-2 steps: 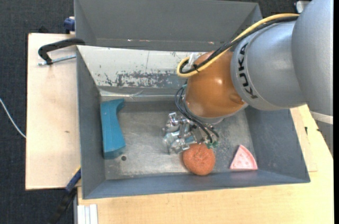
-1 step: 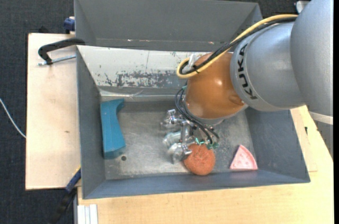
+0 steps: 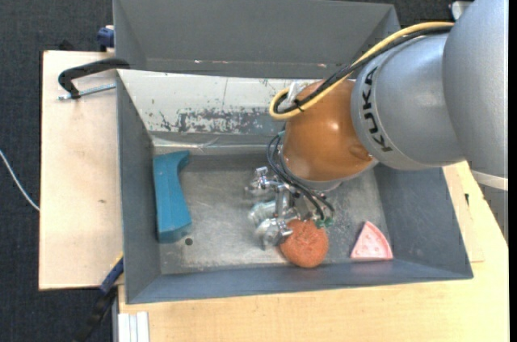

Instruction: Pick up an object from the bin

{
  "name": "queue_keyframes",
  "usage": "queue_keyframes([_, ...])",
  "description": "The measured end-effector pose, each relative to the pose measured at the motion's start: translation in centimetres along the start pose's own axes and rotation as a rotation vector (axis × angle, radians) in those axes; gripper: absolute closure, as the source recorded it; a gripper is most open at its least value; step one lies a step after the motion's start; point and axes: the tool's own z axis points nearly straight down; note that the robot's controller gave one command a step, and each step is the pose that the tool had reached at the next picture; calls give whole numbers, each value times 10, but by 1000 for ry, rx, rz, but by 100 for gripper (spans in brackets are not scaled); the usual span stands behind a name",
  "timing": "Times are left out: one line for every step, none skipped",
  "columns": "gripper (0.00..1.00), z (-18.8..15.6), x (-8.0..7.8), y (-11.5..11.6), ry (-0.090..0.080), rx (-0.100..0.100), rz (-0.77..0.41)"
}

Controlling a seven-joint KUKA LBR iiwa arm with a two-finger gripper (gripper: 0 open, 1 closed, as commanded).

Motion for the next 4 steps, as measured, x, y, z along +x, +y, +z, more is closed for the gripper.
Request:
queue_keyframes([100,-17,-18,-90,-1,1,-505])
queue_keyframes([100,-17,-18,-90,0,1,-505])
queue_keyframes([100,-36,-13,-78,7,-2,-617])
queue_keyframes([100,-39,9,-76,6,-1,-295])
